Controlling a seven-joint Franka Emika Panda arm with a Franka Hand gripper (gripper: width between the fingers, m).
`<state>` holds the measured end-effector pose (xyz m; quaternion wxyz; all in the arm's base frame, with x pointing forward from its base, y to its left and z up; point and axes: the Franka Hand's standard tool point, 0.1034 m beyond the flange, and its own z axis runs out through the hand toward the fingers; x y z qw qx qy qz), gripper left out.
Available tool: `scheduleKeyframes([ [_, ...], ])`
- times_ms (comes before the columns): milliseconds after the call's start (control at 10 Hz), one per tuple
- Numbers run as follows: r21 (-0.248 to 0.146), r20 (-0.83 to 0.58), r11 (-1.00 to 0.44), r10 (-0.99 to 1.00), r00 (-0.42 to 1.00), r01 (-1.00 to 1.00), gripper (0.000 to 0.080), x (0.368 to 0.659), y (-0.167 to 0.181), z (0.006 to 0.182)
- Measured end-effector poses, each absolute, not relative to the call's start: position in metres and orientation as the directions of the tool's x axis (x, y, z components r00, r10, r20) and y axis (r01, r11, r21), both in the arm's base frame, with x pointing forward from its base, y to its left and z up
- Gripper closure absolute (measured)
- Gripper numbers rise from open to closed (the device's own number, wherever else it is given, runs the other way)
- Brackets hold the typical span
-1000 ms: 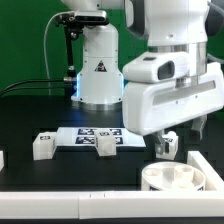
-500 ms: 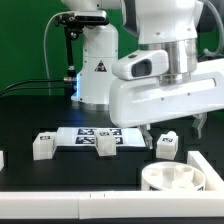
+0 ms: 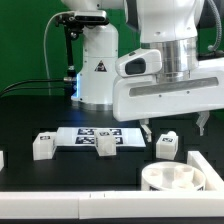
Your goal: Assemble stool
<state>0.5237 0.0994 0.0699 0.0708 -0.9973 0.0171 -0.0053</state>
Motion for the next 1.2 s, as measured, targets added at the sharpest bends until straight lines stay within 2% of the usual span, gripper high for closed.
scheduleKeyframes([
  [100,-0.141,-0.013,-0.989,-0.04,0.999,-0.041,0.0151,0.521,0.1,0.069],
  [200,-0.138,-0.114,-0.987,-0.061,0.992,-0.077,0.015,0.509,0.1,0.067],
  [300,-0.11,-0.216,-0.981,-0.131,0.968,-0.157,0.015,0.498,0.106,0.067],
  [500,-0.103,-0.273,-0.983,-0.117,0.955,-0.15,0.015,0.485,0.105,0.06],
  [800,-0.095,-0.484,-0.981,-0.105,0.869,-0.171,0.015,0.479,0.102,0.059],
  [900,-0.106,-0.551,-0.958,-0.166,0.818,-0.266,0.015,0.476,0.095,0.056],
  [1000,-0.101,-0.611,-0.933,-0.217,0.761,-0.347,0.015,0.472,0.091,0.053],
  [1200,-0.096,-0.722,-0.924,-0.191,0.665,-0.37,0.015,0.468,0.097,0.047],
])
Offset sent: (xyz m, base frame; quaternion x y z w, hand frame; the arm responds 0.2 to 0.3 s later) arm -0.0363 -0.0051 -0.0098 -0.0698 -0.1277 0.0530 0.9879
